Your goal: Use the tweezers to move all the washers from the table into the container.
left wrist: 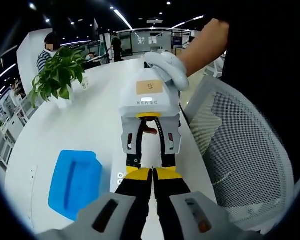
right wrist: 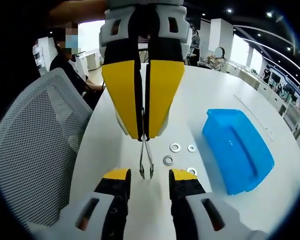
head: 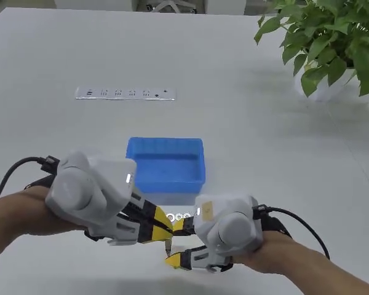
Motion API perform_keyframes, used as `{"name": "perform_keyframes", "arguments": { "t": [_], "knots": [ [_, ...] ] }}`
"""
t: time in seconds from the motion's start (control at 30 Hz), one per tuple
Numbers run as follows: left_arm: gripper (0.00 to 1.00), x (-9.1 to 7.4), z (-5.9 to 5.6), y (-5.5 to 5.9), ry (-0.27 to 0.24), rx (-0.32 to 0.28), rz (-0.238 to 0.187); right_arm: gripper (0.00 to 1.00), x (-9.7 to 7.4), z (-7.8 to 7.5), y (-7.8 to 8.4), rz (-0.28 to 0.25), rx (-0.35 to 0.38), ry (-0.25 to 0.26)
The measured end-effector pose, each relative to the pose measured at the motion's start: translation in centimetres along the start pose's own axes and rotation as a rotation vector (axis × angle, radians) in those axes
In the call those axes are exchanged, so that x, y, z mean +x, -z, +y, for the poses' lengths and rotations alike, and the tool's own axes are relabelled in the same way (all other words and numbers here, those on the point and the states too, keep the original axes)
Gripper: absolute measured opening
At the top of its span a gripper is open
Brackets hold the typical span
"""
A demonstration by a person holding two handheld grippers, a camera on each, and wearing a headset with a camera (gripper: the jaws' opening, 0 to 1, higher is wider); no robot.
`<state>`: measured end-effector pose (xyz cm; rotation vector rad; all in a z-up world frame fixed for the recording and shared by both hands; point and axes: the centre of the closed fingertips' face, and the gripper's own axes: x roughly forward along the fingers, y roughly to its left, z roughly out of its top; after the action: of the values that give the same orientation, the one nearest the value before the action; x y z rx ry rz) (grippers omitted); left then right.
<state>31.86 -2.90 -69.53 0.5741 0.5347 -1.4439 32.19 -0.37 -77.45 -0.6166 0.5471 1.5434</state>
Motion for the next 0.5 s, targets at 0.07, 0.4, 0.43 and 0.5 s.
{"name": "perform_keyframes", "arguments": {
  "t": [0.07, 0.4, 0.43, 0.5],
  "knots": [
    [0.05, -0.1, 0.0, -0.1, 0.000, 0.002, 0.000, 0.33, -0.3, -0.2, 0.0, -0.001, 0.015, 0.011],
    [0.05, -0.4, 0.5, -0.7, -0.007, 0.007, -0.008, 0.50, -1.7, -1.4, 0.8, 0.007, 0.098, 0.074],
    [0.05, -0.4, 0.5, -0.8, -0.009, 0.010, -0.009, 0.52, -2.0, -1.6, 0.8, 0.004, 0.113, 0.083],
    [0.05, -0.4, 0.7, -1.0, -0.010, 0.011, -0.012, 0.56, -2.4, -1.9, 1.0, 0.002, 0.126, 0.099]
  ]
}}
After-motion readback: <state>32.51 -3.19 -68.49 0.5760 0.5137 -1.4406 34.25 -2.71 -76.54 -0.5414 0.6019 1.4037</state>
